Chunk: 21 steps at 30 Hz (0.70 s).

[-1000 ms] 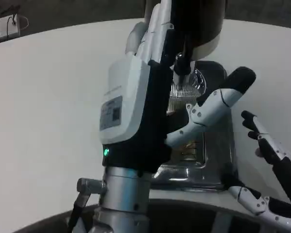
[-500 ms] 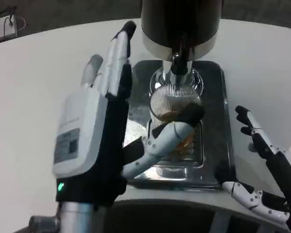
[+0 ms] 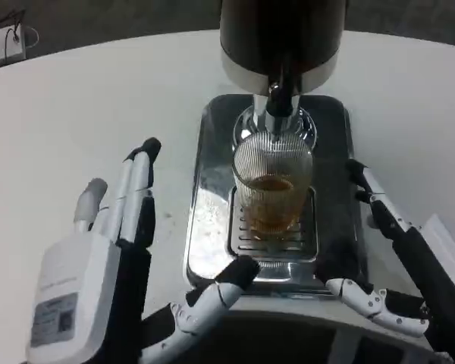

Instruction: Grasp the cup under the faucet to collect the drink, then remove the cup.

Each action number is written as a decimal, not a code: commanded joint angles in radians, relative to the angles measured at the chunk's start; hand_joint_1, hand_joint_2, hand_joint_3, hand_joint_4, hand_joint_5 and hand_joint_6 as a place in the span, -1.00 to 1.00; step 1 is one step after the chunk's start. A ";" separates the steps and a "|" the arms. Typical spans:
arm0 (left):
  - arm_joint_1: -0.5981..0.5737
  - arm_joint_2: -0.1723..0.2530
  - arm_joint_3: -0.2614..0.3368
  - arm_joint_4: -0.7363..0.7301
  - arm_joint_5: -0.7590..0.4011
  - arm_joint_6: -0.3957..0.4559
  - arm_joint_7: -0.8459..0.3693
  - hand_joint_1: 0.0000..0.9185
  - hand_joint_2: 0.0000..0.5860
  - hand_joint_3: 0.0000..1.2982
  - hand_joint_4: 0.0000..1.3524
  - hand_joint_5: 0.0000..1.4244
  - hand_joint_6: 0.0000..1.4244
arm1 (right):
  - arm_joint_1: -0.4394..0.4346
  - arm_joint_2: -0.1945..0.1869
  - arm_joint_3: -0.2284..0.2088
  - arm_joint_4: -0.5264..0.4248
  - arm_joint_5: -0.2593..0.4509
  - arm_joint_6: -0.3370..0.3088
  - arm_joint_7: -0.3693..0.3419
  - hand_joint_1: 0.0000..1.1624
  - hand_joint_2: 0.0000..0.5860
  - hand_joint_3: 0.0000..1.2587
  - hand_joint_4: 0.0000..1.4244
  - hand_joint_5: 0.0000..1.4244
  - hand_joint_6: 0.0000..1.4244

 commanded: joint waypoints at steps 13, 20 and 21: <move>0.119 0.039 0.031 0.106 0.011 -0.073 0.074 -1.00 -0.55 -1.00 -1.00 -0.81 -1.00 | -0.132 0.027 0.037 0.098 0.036 0.032 0.010 -0.16 -0.13 -1.00 -0.95 -0.86 -0.67; 0.125 0.043 0.027 0.119 0.013 -0.070 0.065 -1.00 -0.55 -1.00 -1.00 -0.81 -1.00 | -0.190 0.039 0.049 0.148 0.064 0.055 0.022 -0.05 -0.20 -1.00 -0.95 -0.86 -0.68; 0.126 0.044 0.028 0.121 0.011 -0.070 0.064 -1.00 -0.55 -1.00 -1.00 -0.81 -1.00 | -0.200 0.042 0.049 0.159 0.071 0.058 0.026 -0.02 -0.24 -1.00 -0.95 -0.86 -0.68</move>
